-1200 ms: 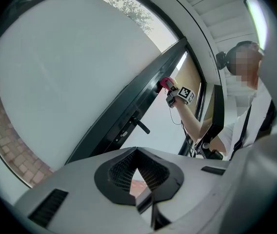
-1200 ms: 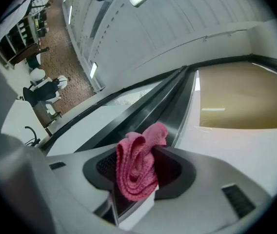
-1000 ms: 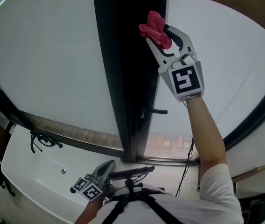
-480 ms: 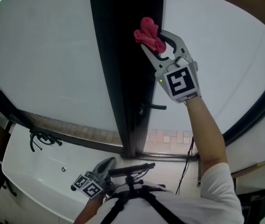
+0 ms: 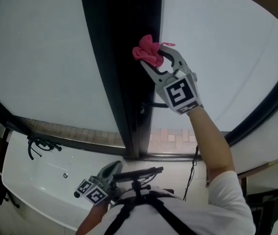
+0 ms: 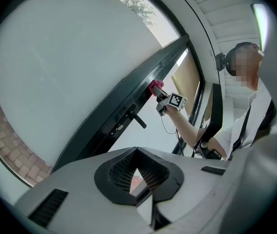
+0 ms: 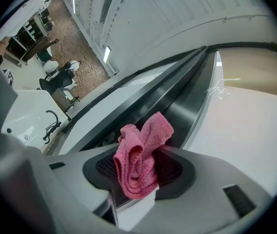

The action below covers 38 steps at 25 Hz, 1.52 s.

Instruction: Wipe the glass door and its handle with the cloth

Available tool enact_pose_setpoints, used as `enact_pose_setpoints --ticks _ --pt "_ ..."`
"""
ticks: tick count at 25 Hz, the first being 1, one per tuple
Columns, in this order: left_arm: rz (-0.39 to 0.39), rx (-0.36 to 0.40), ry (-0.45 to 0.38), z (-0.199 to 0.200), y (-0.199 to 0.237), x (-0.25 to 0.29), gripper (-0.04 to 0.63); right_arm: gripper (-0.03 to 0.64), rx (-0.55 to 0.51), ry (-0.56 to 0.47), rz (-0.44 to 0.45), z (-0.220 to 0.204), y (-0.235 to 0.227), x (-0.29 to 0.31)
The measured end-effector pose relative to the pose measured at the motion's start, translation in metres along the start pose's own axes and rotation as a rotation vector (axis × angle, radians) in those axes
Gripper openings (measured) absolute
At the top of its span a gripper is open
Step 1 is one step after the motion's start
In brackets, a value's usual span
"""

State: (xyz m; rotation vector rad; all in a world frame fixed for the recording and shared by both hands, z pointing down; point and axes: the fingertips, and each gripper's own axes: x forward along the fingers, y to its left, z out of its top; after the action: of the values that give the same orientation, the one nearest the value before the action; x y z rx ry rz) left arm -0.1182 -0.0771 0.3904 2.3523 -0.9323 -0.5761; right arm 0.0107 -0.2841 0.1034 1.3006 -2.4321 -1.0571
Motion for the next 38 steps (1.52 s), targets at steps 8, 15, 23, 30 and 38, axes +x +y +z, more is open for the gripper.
enact_pose_setpoints --ticks 8,15,23,30,38 --pt "0.002 0.0 -0.002 0.002 0.002 0.001 0.002 0.181 0.025 0.026 0.019 -0.019 0.017 -0.002" --pt "0.008 -0.001 -0.004 0.002 0.002 0.001 0.002 0.181 -0.013 0.065 0.061 -0.038 0.033 -0.006" --pt "0.003 -0.007 0.002 -0.001 0.003 0.004 0.002 0.181 0.016 0.103 0.074 -0.058 0.053 -0.008" --pt "-0.006 -0.011 0.009 -0.003 0.001 0.007 0.002 0.181 0.002 0.143 0.087 -0.068 0.064 -0.011" --pt "-0.008 -0.015 0.014 -0.005 0.0 0.008 0.002 0.179 0.045 0.257 0.197 -0.1 0.095 -0.016"
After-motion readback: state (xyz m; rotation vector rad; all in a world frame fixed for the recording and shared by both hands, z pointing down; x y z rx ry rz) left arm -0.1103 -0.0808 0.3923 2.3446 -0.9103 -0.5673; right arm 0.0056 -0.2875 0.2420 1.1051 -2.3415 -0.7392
